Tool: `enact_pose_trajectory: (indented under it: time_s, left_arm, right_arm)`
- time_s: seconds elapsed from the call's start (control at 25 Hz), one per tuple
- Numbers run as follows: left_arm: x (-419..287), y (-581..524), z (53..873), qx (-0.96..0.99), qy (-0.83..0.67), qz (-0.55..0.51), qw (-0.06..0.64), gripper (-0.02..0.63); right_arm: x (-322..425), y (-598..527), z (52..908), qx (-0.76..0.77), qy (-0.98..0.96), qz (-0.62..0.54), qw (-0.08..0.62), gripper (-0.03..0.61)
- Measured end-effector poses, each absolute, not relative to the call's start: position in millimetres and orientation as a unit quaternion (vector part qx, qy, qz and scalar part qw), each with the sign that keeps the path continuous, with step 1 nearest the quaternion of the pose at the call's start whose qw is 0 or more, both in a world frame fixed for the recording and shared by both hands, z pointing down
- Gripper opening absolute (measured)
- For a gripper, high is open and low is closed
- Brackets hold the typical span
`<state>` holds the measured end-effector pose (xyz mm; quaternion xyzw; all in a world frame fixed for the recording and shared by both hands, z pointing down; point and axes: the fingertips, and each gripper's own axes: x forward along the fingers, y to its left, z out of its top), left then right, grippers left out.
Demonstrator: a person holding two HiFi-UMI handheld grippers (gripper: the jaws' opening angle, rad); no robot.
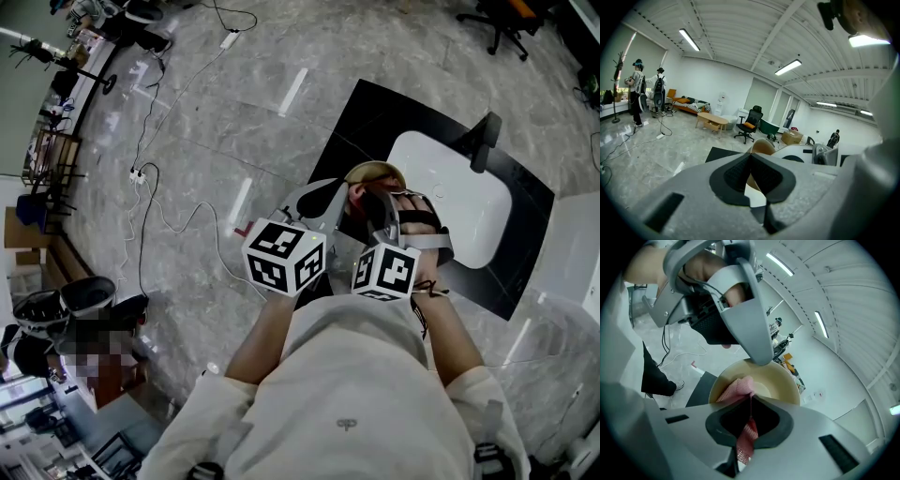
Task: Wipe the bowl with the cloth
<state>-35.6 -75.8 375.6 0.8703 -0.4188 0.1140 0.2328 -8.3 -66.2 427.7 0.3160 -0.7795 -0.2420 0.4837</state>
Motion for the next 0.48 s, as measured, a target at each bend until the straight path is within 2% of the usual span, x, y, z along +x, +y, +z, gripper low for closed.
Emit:
enact_pose_trajectory:
  time_s: [0.32,0.48]
  left_arm:
    - [-18,-67,379,0.876,-0.401,0.112,0.243,0.014]
    - [-19,-68,377,0.876,-0.402,0.113,0.241,0.014]
  right_arm:
    - [-10,-78,409,0.352,-0.774,-0.269,0.452,0.015]
    - [4,-88,403,0.378,-0.746,-0.289,0.466,0.015]
